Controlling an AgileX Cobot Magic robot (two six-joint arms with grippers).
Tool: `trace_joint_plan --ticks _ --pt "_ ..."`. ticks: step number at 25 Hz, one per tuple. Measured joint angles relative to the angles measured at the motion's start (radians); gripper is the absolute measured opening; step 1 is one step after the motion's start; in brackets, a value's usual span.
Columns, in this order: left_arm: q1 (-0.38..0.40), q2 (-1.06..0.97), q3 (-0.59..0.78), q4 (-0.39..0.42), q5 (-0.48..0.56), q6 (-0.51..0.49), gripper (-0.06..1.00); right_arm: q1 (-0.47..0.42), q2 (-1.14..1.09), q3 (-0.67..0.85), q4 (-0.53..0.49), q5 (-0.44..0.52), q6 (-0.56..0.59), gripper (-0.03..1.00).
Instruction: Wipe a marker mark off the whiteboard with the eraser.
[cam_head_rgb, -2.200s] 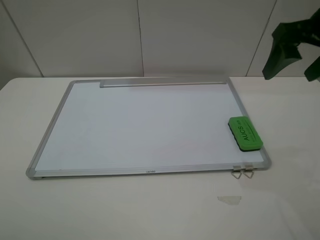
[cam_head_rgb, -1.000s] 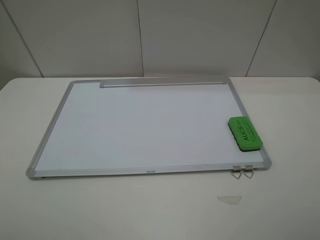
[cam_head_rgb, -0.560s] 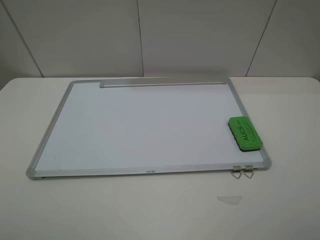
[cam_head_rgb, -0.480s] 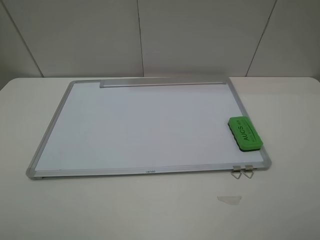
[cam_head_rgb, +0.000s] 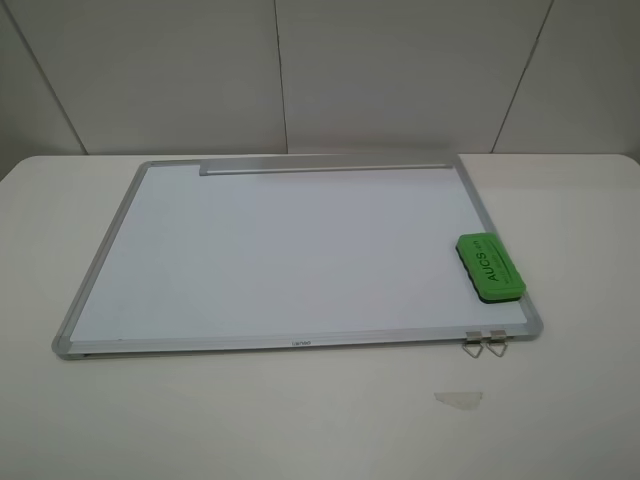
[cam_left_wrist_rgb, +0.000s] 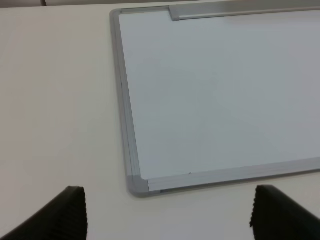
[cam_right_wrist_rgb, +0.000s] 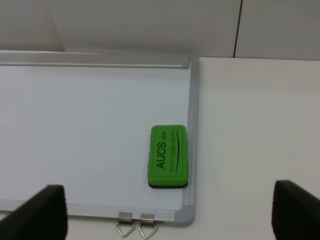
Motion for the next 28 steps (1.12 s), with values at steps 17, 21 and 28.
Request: trace_joint_plan --ticks 17,21,28 --pt "0.000 0.000 0.000 0.007 0.000 0.000 0.69 0.000 0.000 0.000 0.000 0.000 0.000 0.82" --pt "0.000 0.000 0.000 0.007 0.000 0.000 0.69 0.000 0.000 0.000 0.000 0.000 0.000 0.82" --pt "0.000 0.000 0.000 0.007 0.000 0.000 0.69 0.000 0.000 0.000 0.000 0.000 0.000 0.82"
